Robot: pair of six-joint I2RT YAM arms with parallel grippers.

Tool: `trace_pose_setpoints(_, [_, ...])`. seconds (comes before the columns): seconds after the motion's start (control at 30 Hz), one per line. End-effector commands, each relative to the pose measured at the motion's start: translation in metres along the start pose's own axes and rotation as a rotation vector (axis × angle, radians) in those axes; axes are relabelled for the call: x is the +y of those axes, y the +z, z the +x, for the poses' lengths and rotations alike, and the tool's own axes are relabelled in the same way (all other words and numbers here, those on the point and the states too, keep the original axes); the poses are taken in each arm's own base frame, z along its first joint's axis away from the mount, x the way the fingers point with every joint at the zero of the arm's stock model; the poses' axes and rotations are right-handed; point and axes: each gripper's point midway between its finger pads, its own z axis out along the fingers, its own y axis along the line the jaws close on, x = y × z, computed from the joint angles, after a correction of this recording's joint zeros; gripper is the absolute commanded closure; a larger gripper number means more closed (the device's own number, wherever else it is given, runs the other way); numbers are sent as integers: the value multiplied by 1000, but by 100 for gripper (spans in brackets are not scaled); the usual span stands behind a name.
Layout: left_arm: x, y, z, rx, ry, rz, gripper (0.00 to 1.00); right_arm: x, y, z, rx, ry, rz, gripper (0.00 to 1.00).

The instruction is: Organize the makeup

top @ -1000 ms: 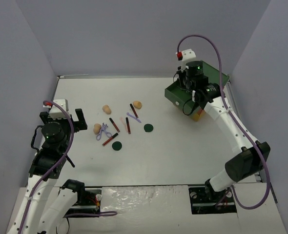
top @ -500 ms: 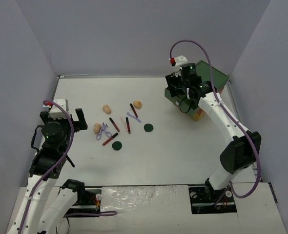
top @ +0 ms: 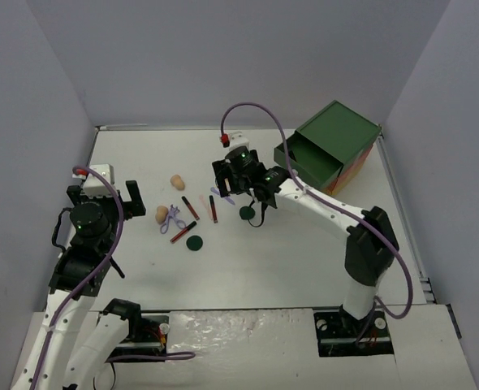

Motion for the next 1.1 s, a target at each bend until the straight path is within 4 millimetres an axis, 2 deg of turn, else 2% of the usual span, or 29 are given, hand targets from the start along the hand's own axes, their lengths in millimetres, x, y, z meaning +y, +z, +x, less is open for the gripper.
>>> trace_pose_setpoints(0.0, [-2,3,-22,-60,-40,6,3,22,39,13,-30,126,12,35])
trace_pose_setpoints(0.13, [-2,4,-20,-52,-37,4,3,40,61,22,-28,115,-5,42])
trace_pose_setpoints(0.17, [-2,4,-20,-52,-39,4,3,41,62,20,-33,117,-4,43])
trace_pose_setpoints(0.4, [-4,7,-19,-43,-37,12,3,49,96,41,-9,119,-2,56])
trace_pose_setpoints(0.67, [-5,8,-17,-37,-37,15,3,57,117,58,24,122,-17,59])
trace_pose_setpoints(0.93, [-7,9,-16,-32,-37,20,3,55,129,75,52,113,-2,60])
trace_pose_setpoints(1.07, [-7,9,-17,-34,-38,21,3,51,131,86,71,111,13,68])
